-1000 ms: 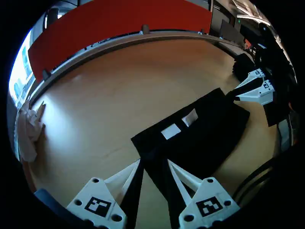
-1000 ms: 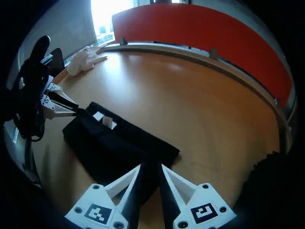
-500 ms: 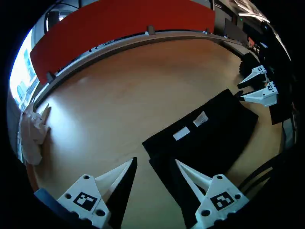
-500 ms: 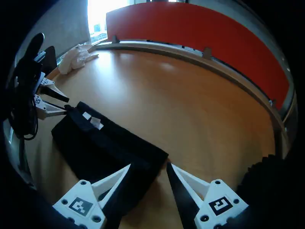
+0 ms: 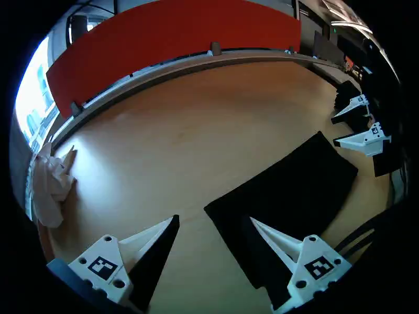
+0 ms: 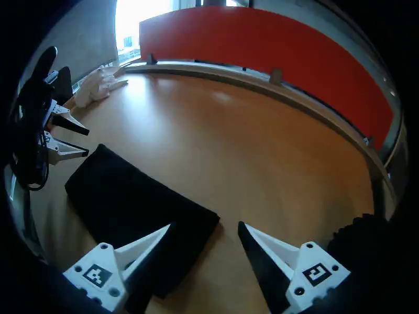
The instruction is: Fold towel
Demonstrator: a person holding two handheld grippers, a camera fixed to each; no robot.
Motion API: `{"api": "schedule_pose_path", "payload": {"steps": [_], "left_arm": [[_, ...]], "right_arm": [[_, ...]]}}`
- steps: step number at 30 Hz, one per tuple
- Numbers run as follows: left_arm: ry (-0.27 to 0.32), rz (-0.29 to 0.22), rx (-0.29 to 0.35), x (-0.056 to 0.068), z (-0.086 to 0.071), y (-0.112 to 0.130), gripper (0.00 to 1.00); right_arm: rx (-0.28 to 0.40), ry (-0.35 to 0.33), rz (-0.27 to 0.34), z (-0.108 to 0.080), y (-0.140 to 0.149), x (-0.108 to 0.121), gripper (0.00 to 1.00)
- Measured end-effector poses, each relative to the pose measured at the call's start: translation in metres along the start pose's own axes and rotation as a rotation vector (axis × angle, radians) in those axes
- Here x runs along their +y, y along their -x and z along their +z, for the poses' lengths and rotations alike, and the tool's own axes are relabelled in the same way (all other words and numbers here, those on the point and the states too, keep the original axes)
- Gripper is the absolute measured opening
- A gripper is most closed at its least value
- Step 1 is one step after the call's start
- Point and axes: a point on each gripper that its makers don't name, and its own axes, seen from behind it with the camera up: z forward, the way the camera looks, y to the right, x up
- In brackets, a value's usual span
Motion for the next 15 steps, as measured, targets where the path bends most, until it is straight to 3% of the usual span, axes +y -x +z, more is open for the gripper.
{"api": "schedule_pose_path", "payload": {"steps": [15], "left_arm": [[0.016, -0.069, 0.009, 0.014, -0.020, 0.020, 0.90]], "right_arm": [[0.015, -0.015, 0.013, -0.021, 0.015, -0.012, 0.95]]}}
